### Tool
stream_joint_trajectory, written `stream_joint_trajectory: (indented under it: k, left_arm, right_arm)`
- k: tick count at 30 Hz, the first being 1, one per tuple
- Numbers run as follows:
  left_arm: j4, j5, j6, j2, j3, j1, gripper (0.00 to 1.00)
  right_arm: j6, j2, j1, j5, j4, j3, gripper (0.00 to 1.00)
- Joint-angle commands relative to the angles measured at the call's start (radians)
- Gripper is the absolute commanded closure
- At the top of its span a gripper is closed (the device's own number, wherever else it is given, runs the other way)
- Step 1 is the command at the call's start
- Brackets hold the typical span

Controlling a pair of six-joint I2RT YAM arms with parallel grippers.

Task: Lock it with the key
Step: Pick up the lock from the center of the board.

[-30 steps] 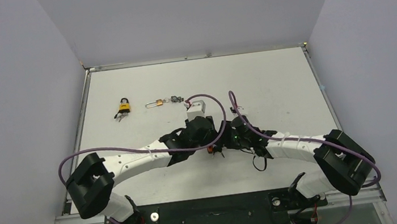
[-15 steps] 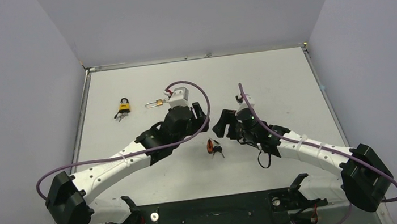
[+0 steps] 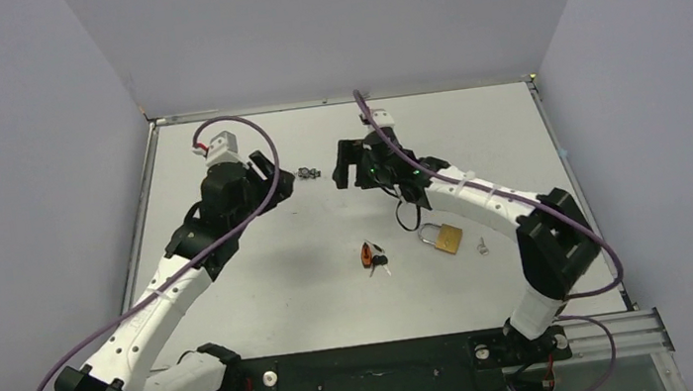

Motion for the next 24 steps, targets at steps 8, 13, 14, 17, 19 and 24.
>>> stream_joint_trajectory:
  k: [8,13,14,17,19,24]
  left_arm:
    - [0.007,0.112,-0.187,0.19,0.069,0.268,0.43]
    - [0.062,0.133,-0.269,0.274,0.045,0.31,0.43]
    - [0.068,0.145,-0.272,0.285,0.042,0.316,0.43]
    - [0.066,0.173,-0.278,0.295,0.026,0.333,0.43]
    - [0.065,0.188,-0.284,0.288,0.014,0.341,0.43]
    - [0.048,0.218,-0.279,0.247,-0.002,0.356,0.43]
  right_arm:
    - [-0.111,0.384,-0.027,-0.069,-0.065,0.417,0.16]
    - [-0.144,0.563,-0.03,-0.079,-0.121,0.637,0.16]
    - [-0.146,0.584,-0.03,-0.085,-0.126,0.663,0.16]
    - [-0.15,0.689,-0.031,-0.098,-0.157,0.791,0.2]
    - [-0.148,0.751,-0.031,-0.125,-0.176,0.868,0.22]
    - [-0.113,0.882,-0.03,-0.17,-0.183,1.021,0.26]
